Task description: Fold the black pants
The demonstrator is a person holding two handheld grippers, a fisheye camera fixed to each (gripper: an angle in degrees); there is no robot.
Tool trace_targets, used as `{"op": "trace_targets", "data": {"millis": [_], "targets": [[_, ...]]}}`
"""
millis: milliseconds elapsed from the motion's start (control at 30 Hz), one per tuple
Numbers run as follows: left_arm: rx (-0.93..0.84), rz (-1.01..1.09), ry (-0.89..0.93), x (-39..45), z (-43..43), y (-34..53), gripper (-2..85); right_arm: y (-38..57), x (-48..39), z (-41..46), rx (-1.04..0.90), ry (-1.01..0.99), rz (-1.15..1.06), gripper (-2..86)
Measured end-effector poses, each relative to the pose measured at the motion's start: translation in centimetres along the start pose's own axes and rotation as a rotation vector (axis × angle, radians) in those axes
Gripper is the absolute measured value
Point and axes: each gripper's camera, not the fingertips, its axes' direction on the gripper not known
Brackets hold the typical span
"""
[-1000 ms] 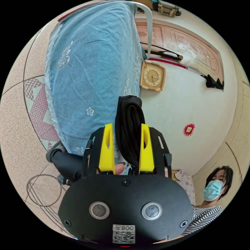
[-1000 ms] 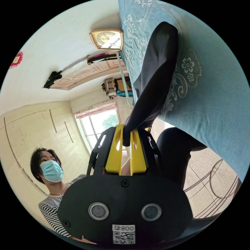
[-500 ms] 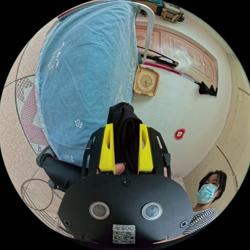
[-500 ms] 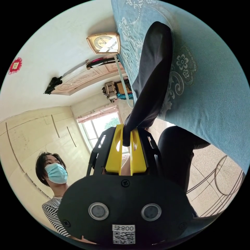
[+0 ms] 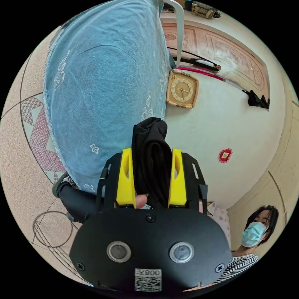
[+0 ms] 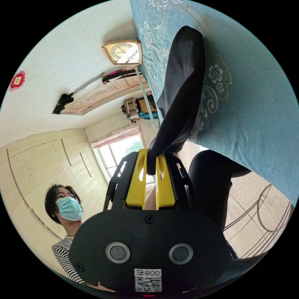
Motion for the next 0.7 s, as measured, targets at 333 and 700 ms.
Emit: {"op": "trace_targets", "data": {"millis": [333,700], "targets": [[-0.042,0.028,-0.082,9.4,5.3,-2.4,7.2,1.2,5.7,-5.1,-0.009,0.066,-0.005,0.9],[-0.11,0.168,-0.089,27.0,12.5,0.3,6.3,6.8,9.2,-15.0,-0.006,0.062,-0.119,0.4]]}}
